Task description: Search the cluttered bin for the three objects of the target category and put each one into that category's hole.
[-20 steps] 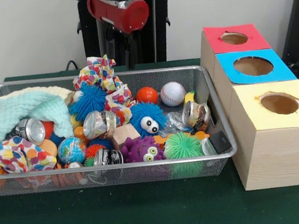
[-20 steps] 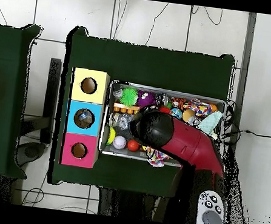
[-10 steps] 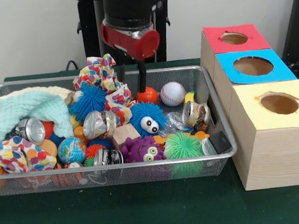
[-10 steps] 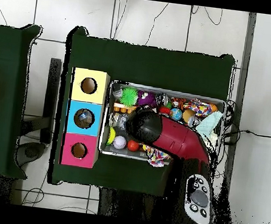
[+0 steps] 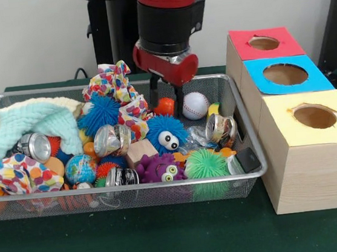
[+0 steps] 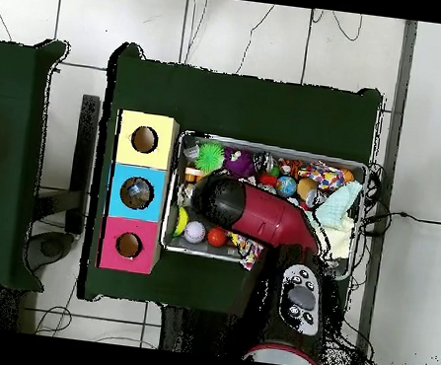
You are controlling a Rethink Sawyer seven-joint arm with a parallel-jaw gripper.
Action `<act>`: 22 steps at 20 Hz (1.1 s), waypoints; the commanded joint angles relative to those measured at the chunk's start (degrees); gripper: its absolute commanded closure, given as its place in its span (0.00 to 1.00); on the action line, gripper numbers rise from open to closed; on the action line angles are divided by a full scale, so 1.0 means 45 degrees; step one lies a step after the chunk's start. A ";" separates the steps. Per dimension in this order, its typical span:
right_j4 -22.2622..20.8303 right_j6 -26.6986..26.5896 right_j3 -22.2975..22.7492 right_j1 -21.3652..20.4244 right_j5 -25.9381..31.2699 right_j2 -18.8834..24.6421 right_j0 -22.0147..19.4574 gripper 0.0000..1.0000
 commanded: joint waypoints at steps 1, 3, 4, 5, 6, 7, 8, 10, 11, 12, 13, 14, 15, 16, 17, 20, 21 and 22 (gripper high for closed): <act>0.0708 0.2277 -0.0736 0.0426 -0.0383 0.0378 0.0332 0.00; 0.0855 0.2301 -0.0721 0.0349 -0.0293 0.0360 0.0434 0.00; 0.0896 0.2295 -0.0742 0.0361 -0.0315 0.0342 0.0478 0.00; 0.0962 0.2309 -0.0785 0.0408 -0.0378 0.0356 0.0512 0.00; 0.1011 0.2315 -0.0816 0.0479 -0.0453 0.0373 0.0532 0.00; 0.1068 0.2347 -0.0899 0.0630 -0.0597 0.0385 0.0552 0.00; 0.1103 0.2359 -0.0959 0.0736 -0.0688 0.0381 0.0572 0.00; 0.1166 0.2386 -0.1146 0.1007 -0.0918 0.0347 0.0603 0.00; 0.1195 0.2393 -0.1231 0.1122 -0.1003 0.0323 0.0620 0.00; 0.1228 0.2382 -0.1285 0.1200 -0.1048 0.0309 0.0630 0.00; 0.1254 0.2367 -0.1346 0.1307 -0.1148 0.0309 0.0623 0.00; 0.1285 0.2349 -0.1366 0.1375 -0.1223 0.0308 0.0623 0.00; 0.1299 0.2333 -0.1396 0.1476 -0.1328 0.0283 0.0624 0.00; 0.1314 0.2307 -0.1400 0.1536 -0.1408 0.0274 0.0617 0.00; 0.1320 0.2295 -0.1421 0.1650 -0.1547 0.0253 0.0609 0.00; 0.1365 0.2198 -0.1328 0.1786 -0.1784 0.0285 0.0499 0.00; 0.1365 0.2163 -0.1293 0.1802 -0.1828 0.0276 0.0479 0.00; 0.1362 0.2125 -0.1265 0.1808 -0.1861 0.0270 0.0457 0.00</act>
